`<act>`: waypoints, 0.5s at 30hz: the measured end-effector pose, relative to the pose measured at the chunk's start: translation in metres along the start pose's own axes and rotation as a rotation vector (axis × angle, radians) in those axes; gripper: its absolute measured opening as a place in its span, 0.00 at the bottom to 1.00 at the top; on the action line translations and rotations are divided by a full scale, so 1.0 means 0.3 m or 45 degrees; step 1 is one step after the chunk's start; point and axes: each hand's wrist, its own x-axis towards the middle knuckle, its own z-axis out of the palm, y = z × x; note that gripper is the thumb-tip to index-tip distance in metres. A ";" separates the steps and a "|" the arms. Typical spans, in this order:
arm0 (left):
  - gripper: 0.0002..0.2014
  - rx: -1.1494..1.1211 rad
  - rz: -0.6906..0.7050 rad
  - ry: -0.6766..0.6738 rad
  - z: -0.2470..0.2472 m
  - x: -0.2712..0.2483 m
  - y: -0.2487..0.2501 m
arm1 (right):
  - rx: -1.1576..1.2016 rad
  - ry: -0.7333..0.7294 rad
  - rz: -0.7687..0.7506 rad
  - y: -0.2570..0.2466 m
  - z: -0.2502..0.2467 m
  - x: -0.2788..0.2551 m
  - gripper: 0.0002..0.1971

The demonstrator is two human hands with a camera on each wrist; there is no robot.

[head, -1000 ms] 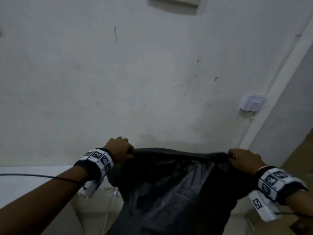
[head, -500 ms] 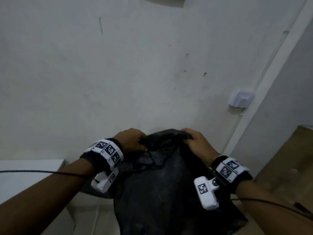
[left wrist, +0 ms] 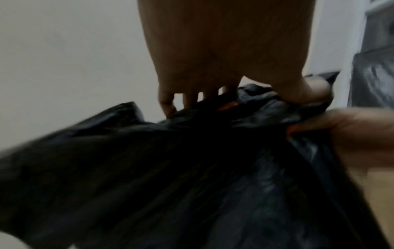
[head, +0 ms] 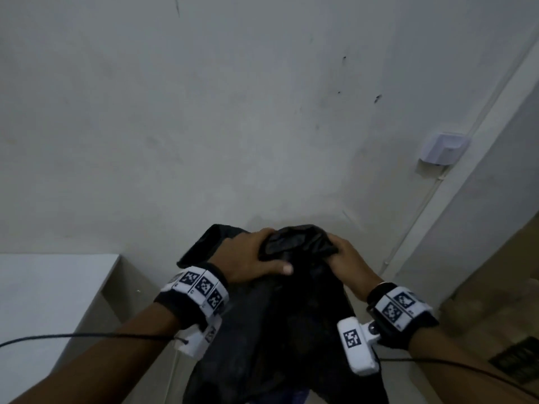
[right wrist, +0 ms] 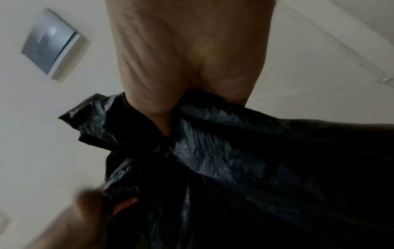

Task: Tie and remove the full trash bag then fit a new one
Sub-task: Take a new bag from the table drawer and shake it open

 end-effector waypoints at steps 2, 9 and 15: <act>0.43 0.357 -0.172 -0.155 0.074 -0.014 -0.096 | -0.038 0.048 -0.009 0.052 -0.038 0.009 0.21; 0.08 -1.015 -0.690 0.247 0.250 0.009 -0.111 | -0.204 0.124 0.131 0.241 -0.089 0.047 0.17; 0.21 -1.821 -0.481 0.245 0.390 0.059 0.017 | 0.734 -0.064 0.651 0.333 -0.030 0.023 0.11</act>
